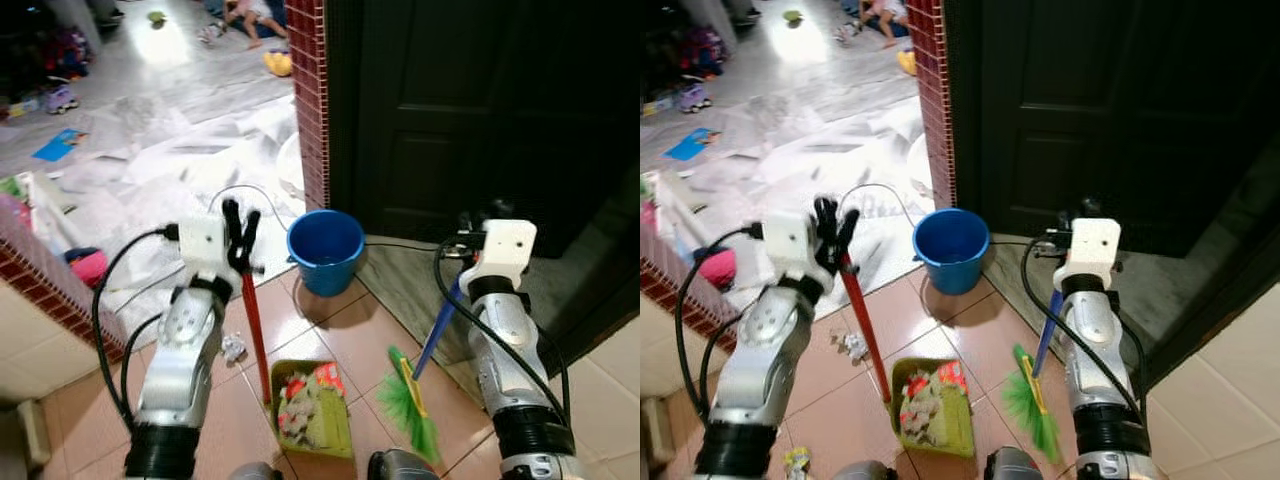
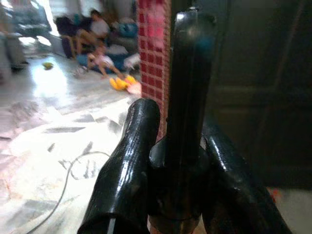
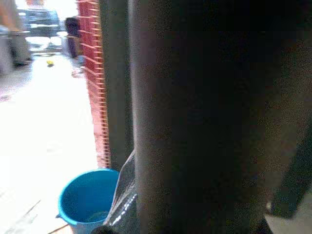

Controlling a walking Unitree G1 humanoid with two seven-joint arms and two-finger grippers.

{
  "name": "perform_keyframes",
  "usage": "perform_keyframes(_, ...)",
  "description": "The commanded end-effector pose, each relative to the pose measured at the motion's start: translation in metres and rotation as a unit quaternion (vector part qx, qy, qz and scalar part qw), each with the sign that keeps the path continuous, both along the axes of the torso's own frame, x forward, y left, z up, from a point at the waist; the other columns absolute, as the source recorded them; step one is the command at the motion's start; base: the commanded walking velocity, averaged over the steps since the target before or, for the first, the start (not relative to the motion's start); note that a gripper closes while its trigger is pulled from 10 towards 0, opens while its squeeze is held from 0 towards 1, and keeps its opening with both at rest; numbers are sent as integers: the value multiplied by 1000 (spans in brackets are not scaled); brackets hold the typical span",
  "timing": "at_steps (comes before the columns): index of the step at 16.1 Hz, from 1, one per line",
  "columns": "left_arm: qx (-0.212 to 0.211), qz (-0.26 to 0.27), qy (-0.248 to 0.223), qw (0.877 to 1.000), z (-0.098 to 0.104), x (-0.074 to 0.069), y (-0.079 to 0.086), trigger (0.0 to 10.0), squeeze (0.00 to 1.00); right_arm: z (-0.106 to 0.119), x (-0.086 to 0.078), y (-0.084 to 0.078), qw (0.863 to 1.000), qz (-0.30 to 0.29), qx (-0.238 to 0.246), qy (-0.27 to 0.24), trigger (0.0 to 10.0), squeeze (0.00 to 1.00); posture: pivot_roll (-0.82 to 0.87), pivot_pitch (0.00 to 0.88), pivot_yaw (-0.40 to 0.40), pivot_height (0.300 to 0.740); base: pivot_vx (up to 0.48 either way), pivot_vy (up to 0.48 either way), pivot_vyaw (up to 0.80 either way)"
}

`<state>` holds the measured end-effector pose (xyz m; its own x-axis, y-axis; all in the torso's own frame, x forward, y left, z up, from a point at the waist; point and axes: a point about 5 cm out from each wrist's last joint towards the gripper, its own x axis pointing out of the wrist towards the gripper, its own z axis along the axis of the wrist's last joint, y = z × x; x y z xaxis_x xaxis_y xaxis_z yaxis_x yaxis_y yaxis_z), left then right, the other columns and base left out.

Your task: Sweep floor

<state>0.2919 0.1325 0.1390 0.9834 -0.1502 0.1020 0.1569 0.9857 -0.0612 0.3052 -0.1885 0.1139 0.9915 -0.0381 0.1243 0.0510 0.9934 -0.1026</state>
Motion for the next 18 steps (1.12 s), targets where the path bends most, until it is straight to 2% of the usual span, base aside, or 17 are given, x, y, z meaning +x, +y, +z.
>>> perform_keyframes(1,-24,25,-87,996,42,3,6,10000,0,17,8,6,999,25,-12,-30,10000,0,-25,0,42,740,0,0,0)
perform_keyframes(3,-41,66,-124,989,65,3,18,10000,0,13,11,2,999,28,-19,-18,10000,0,-12,0,26,740,0,0,0)
perform_keyframes(5,-45,80,-150,984,81,4,24,10000,0,10,11,3,999,32,-19,-11,10000,0,-7,0,19,740,0,0,0)
perform_keyframes(8,-64,96,-214,970,123,15,30,10000,0,3,7,13,998,53,-18,-1,10000,0,-5,0,7,740,0,0,0)
perform_keyframes(11,-70,107,-233,964,136,21,31,10000,0,1,7,17,998,64,-24,0,10000,0,-13,0,5,740,241,0,0)
perform_keyframes(14,-73,115,-232,963,137,27,30,10000,0,2,7,13,998,61,-28,0,10000,0,-21,0,11,740,480,0,0)
perform_keyframes(18,-65,145,-234,959,138,31,38,10000,0,1,6,13,998,60,-27,1,10000,0,-20,0,10,740,480,0,0)
